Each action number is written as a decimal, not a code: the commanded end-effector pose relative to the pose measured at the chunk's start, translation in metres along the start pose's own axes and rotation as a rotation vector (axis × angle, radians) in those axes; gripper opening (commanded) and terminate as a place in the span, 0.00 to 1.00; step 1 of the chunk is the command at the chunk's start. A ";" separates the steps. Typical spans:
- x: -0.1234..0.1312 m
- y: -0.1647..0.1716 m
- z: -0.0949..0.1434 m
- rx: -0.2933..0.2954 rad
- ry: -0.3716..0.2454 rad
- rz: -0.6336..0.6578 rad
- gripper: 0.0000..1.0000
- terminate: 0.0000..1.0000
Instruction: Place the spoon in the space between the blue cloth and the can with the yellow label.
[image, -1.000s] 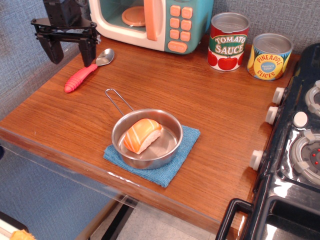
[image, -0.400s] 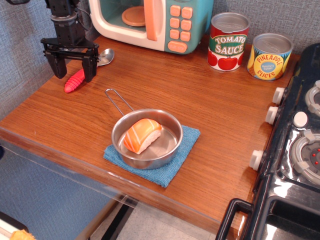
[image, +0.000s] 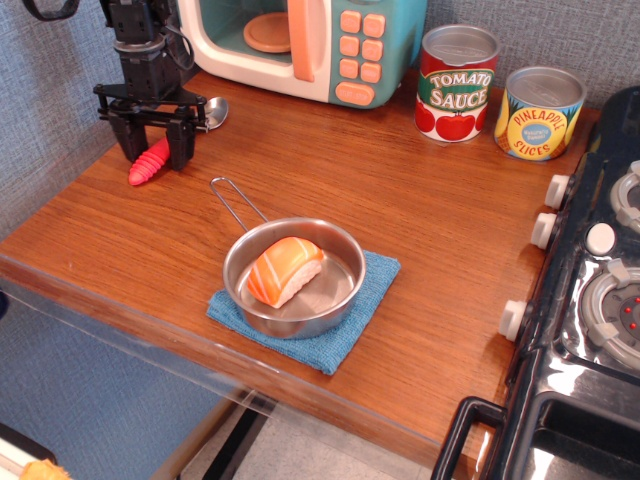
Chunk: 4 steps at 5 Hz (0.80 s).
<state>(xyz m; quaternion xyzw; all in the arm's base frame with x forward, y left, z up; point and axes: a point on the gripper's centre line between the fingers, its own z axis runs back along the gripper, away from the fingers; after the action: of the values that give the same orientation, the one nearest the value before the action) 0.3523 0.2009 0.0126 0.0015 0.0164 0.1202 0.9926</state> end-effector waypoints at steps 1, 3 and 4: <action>-0.003 0.008 0.023 -0.007 -0.060 0.002 0.00 0.00; -0.018 -0.013 0.108 -0.001 -0.260 -0.078 0.00 0.00; -0.017 -0.063 0.143 -0.041 -0.327 -0.192 0.00 0.00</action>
<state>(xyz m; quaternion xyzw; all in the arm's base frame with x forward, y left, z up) 0.3621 0.1248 0.1306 -0.0189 -0.1113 0.0182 0.9934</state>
